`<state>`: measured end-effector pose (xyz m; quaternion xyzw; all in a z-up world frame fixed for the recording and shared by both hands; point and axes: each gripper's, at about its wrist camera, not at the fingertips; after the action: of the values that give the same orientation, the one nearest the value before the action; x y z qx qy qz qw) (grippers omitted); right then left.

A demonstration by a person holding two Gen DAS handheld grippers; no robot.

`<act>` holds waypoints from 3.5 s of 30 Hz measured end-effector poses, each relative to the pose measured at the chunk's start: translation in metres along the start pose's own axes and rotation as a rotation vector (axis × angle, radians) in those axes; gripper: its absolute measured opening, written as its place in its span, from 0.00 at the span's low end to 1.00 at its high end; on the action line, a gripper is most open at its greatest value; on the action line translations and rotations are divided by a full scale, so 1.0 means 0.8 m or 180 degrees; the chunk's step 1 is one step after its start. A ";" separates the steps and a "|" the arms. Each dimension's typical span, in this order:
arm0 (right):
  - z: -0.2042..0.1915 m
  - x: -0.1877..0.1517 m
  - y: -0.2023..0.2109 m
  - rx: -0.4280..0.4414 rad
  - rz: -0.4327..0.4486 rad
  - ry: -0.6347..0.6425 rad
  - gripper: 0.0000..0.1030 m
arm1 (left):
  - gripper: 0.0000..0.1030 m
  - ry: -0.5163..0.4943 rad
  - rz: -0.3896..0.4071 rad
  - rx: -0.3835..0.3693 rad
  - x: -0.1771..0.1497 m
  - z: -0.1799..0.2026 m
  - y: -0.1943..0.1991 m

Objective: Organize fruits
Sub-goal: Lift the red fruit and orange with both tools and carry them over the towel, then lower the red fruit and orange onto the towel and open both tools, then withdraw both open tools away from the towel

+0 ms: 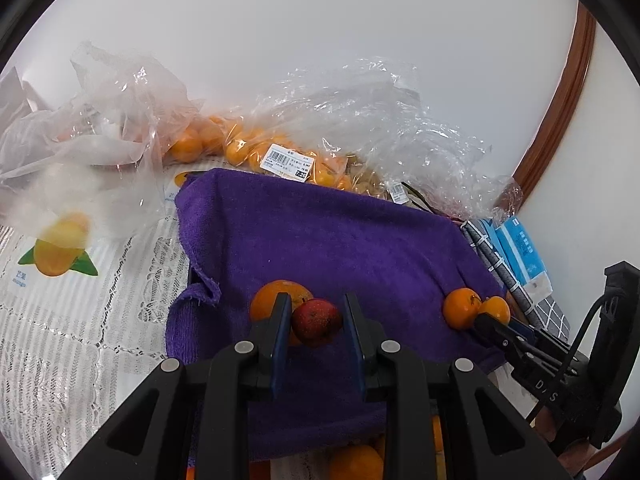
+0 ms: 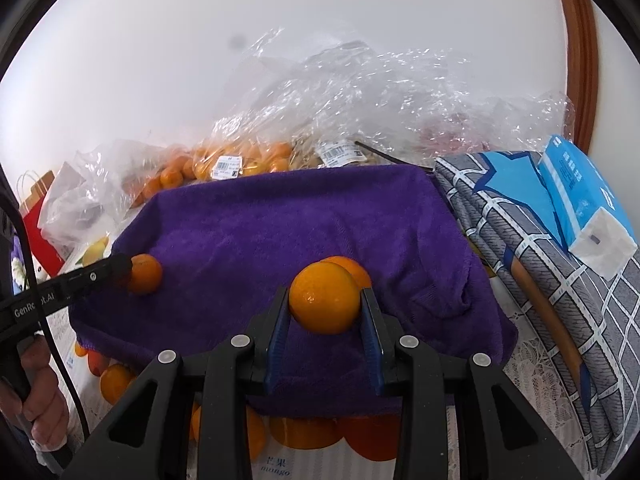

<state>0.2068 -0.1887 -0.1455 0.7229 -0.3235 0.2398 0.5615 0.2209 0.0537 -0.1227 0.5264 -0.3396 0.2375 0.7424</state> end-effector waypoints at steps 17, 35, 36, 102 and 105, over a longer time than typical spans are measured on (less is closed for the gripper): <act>-0.009 -0.009 -0.013 -0.0084 -0.0176 0.0180 0.33 | 0.24 -0.0107 -0.0033 -0.0110 -0.003 0.011 -0.003; 0.001 -0.001 -0.003 -0.0158 -0.0112 0.0055 0.47 | 0.24 -0.0136 -0.0105 -0.0179 -0.006 0.014 -0.007; 0.004 0.001 -0.001 -0.0156 -0.0100 0.0022 0.47 | 0.24 -0.0136 -0.0108 -0.0185 -0.006 0.014 -0.007; -0.022 -0.068 0.082 0.0471 -0.0336 -0.0030 0.47 | 0.50 -0.0048 -0.0145 0.0016 -0.099 -0.009 0.091; -0.025 -0.066 0.070 0.0514 -0.0398 -0.0018 0.46 | 0.50 -0.0046 -0.0175 0.0003 -0.099 -0.009 0.088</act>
<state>0.1299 -0.1676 -0.1410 0.7852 -0.2590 0.2275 0.5144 0.1207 0.0846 -0.1404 0.5376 -0.3302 0.2134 0.7459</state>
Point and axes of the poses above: each gripper's, at about its wrist camera, not at the fingertips, and y roughly against the way its jaws point, z to its right, x to its top, and after that the axes turned 10 degrees about -y, right-handed
